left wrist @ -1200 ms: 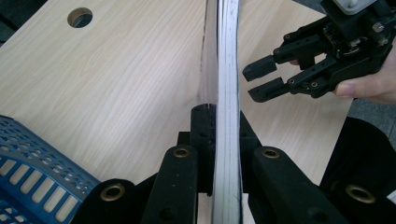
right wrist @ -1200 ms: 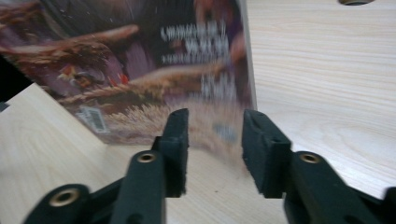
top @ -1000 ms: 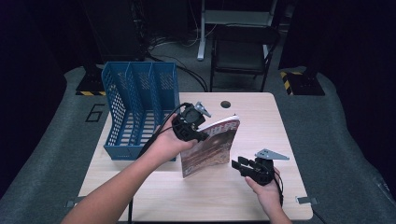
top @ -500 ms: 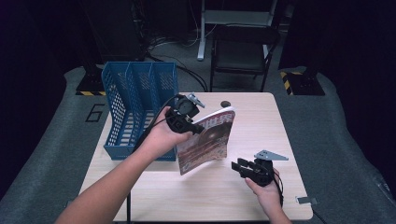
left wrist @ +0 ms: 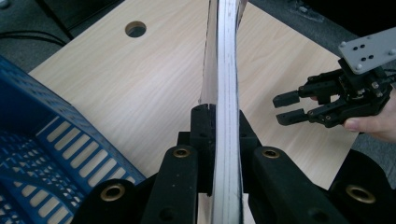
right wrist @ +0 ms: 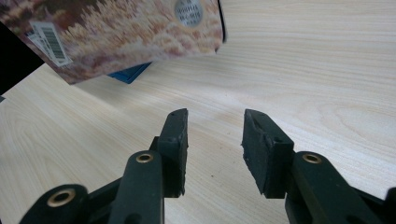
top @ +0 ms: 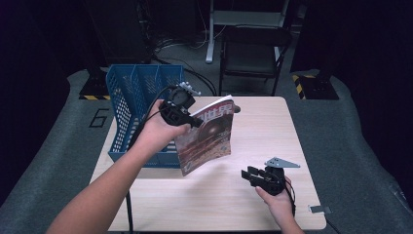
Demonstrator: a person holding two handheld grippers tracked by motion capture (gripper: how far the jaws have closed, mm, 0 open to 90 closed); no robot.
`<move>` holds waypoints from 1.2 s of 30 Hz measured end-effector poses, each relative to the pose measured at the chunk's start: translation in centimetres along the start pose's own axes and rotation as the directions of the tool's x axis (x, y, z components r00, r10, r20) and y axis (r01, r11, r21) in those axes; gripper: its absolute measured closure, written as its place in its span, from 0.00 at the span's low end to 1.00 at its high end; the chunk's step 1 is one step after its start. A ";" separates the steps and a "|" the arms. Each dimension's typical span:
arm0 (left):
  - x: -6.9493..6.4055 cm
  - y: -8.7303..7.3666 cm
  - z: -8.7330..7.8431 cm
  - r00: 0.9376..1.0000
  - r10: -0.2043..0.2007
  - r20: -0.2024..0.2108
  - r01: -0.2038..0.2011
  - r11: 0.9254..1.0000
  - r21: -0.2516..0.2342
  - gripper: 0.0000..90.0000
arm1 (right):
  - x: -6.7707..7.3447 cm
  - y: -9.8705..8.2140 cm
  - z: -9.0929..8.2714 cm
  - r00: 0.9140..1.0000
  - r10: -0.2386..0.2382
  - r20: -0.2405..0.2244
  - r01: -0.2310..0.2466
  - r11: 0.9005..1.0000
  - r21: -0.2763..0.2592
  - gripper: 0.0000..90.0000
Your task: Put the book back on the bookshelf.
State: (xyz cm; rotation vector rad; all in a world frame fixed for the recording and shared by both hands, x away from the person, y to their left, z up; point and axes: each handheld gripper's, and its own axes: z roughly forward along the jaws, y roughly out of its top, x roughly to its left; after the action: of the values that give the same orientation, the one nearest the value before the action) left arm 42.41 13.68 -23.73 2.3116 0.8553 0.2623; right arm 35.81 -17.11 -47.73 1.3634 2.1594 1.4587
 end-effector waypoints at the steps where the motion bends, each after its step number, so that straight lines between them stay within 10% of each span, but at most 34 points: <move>1: 0.2 0.0 -0.3 1.000 0.002 -0.006 -0.002 1.000 -0.004 0.93 | 0.0 0.0 0.0 1.000 0.003 -0.010 -0.003 1.000 0.000 0.67; 36: 5.7 -0.2 -8.2 0.984 -0.130 -0.121 0.119 0.988 -0.094 0.93 | -0.1 -0.4 0.3 1.000 0.004 0.003 -0.004 1.000 0.020 0.66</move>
State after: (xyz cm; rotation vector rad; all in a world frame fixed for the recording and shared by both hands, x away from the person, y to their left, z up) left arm 43.47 21.61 -17.82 2.1699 1.0272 0.3880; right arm 35.83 -16.97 -48.23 1.3769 2.1766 1.4394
